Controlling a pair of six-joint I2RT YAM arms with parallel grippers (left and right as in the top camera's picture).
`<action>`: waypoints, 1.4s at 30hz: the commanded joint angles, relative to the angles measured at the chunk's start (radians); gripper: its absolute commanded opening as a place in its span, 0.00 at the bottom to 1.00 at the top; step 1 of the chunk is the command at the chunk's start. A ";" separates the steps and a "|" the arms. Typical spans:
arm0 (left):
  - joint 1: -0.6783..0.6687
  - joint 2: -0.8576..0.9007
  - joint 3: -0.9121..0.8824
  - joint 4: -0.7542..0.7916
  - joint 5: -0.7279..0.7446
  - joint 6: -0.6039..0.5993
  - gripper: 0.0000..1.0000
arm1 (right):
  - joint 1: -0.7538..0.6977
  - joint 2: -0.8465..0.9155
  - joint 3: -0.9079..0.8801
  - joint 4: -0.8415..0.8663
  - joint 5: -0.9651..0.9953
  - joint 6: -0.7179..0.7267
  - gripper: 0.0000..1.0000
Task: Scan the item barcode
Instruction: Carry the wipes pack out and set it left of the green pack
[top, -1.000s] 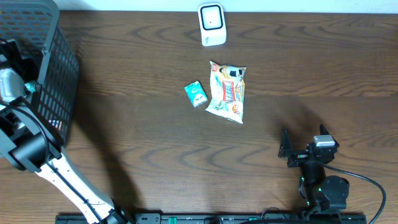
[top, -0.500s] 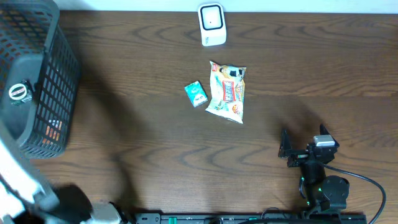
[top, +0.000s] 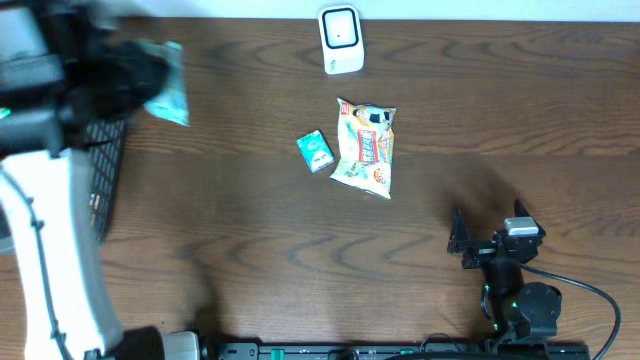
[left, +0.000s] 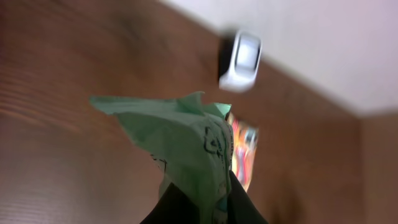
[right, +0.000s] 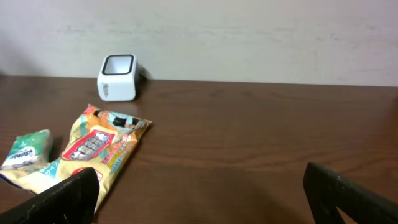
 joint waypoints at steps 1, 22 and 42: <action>-0.142 0.098 -0.003 -0.016 -0.121 0.070 0.07 | -0.008 -0.005 -0.001 -0.004 0.003 -0.011 0.99; -0.399 0.637 -0.003 0.041 -0.237 0.036 0.27 | -0.008 -0.005 -0.001 -0.004 0.003 -0.011 0.99; -0.131 0.443 0.355 0.060 -0.128 0.048 0.56 | -0.008 -0.005 -0.001 -0.004 0.003 -0.011 0.99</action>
